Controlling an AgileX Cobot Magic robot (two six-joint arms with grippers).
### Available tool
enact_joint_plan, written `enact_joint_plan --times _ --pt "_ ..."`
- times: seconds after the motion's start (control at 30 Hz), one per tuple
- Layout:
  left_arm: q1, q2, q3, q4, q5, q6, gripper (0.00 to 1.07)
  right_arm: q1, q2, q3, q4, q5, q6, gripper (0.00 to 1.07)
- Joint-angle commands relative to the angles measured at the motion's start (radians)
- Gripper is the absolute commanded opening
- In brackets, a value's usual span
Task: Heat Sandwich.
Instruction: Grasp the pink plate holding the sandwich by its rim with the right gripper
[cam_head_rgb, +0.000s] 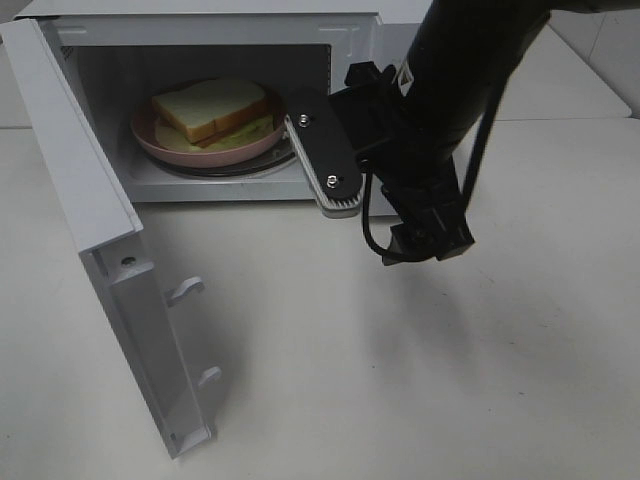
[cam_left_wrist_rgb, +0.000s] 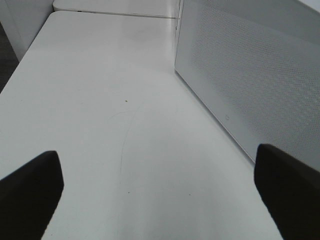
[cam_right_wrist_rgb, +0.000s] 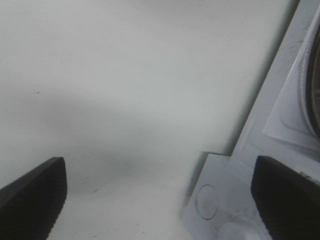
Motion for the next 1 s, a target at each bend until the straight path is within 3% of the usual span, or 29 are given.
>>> enact_joint_plan --times 0.03,1.0 --pt "0.001 -0.019 0.003 -0.004 -0.012 0.0 0.98 0.003 0.046 -0.052 -0.012 -0.031 0.011 1.0" --pt "0.001 -0.019 0.003 -0.004 -0.012 0.0 0.98 0.003 0.47 -0.515 -0.023 -0.121 0.044 0.97"
